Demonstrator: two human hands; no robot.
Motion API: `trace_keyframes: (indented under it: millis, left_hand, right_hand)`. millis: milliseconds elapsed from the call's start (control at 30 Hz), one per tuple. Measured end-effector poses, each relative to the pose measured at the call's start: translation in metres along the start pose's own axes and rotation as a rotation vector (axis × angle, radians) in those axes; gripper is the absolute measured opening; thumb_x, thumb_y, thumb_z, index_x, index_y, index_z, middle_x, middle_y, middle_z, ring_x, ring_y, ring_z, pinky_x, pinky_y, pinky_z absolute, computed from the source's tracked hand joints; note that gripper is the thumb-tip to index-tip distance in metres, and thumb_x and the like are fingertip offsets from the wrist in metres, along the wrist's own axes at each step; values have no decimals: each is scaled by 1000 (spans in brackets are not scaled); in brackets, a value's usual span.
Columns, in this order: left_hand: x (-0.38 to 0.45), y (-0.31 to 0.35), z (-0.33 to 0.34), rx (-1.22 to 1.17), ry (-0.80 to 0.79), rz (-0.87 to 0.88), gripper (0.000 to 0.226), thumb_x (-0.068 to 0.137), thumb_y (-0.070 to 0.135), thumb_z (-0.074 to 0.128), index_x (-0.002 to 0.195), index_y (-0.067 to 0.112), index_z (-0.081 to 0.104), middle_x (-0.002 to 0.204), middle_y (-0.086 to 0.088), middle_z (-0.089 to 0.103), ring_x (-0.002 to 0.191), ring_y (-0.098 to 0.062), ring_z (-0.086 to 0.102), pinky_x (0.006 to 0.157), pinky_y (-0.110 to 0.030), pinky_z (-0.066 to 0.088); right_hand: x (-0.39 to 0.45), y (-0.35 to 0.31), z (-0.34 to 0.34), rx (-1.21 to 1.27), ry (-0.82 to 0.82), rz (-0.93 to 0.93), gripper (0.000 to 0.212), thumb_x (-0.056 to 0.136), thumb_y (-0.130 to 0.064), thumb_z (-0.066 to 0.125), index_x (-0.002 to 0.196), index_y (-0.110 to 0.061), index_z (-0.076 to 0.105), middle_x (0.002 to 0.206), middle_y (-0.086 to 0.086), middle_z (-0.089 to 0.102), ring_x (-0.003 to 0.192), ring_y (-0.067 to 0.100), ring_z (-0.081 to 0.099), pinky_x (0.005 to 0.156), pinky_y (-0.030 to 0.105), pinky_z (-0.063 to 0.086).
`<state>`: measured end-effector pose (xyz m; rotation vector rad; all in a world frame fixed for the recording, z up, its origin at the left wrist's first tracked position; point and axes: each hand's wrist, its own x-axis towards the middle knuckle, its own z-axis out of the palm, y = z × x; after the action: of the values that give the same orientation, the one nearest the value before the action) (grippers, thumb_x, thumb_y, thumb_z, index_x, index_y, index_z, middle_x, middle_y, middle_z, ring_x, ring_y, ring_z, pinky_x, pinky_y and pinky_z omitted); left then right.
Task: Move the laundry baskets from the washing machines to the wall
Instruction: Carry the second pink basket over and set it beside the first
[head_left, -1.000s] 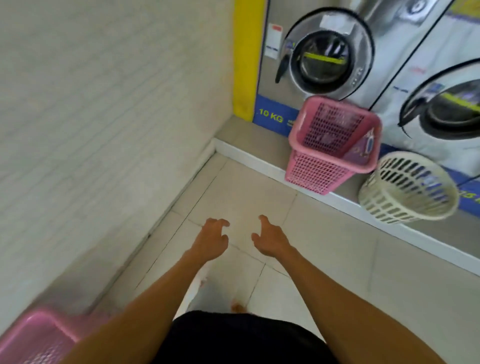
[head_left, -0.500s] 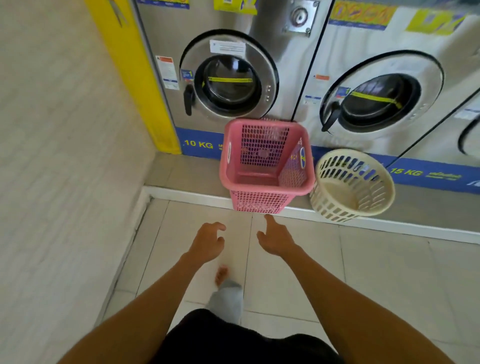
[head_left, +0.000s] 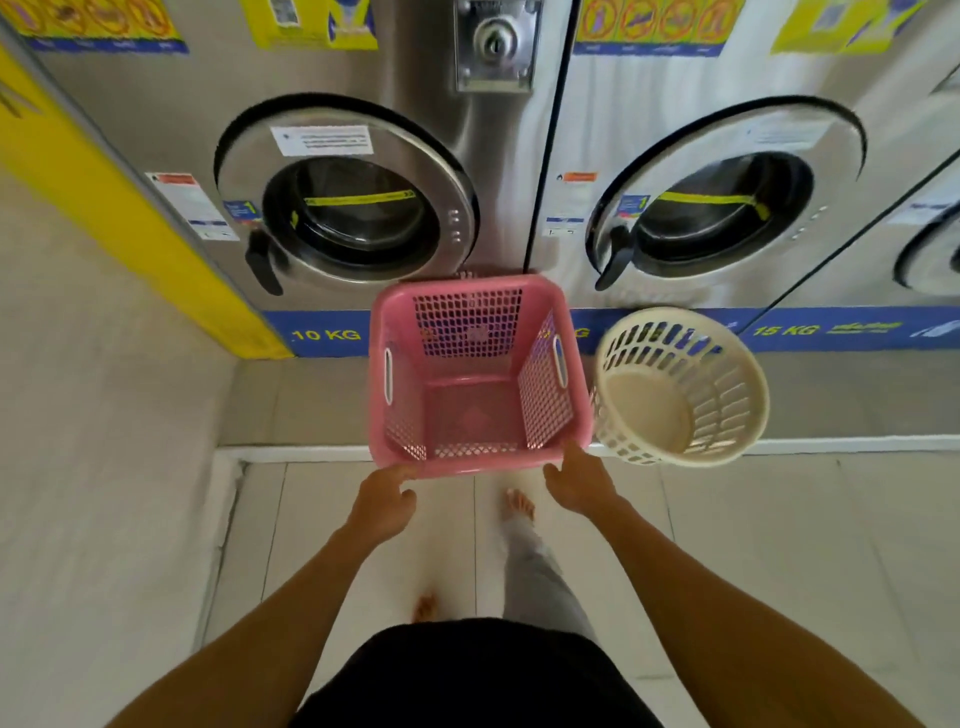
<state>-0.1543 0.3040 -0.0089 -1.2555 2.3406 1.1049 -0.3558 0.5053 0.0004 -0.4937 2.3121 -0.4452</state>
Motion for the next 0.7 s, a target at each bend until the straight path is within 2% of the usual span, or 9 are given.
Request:
trace_keyframes:
  millis: [67,167,267,367,433,533,600,700]
  left_hand:
    - [20,9,-4,4,53,-7,35,87,5,55,118,14,69,121,-8,69,113,-28,62,92,-27,43]
    - [49,22,-7,-7,82,-33,29,86,5,59,110,13,74,115,-9,72,108,-29,65,87,-25,42]
    - [78,36,-13,-18,54,-121,26,87,19,62,111,18,73,118,-7,71,108,-29,65,89,-27,43]
    - [102,48,-18,-53,85,-220,34,90,23,60,123,19,66,128,-9,66,115,-32,63,99,-36,46]
    - [117,50,-20,-52,139,-272,39,93,24,57,131,19,58,128,-14,65,113,-36,63,99,-41,47]
    - [145,45,-20,-9,176,-304,60,87,12,54,145,19,40,125,-23,62,112,-44,59,99,-50,48]
    - [164,38,-16,52,209,-290,71,86,9,54,151,22,30,125,-25,58,116,-46,51,99,-53,45]
    - [190,32,-10,65,274,-287,79,86,2,54,154,28,23,133,-28,43,122,-47,42,99,-55,43]
  right_hand:
    - [31,0,-14,19,1,15,42,101,-24,50,140,-11,44,126,13,65,105,31,68,77,30,51]
    - [75,-3,-31,25,6,70,49,95,-25,54,142,-14,44,123,14,65,104,33,65,79,36,54]
    - [111,-5,-47,-22,7,72,57,94,-25,54,146,-10,38,129,19,60,118,39,59,95,47,53]
    - [143,-4,-59,-83,-13,80,57,95,-27,52,146,-12,34,135,19,56,126,41,54,102,53,48]
    - [161,-4,-62,-73,-16,81,58,94,-26,50,148,-17,31,137,18,54,127,44,53,102,56,48]
    - [187,-2,-62,-42,31,103,61,96,-33,48,152,-24,25,144,15,50,132,45,47,103,63,46]
    - [203,0,-57,-61,59,117,69,98,-35,46,158,-25,15,152,16,44,137,46,42,107,63,41]
    - [221,1,-47,-61,122,64,71,100,-36,42,159,-33,4,150,17,47,130,48,49,104,64,41]
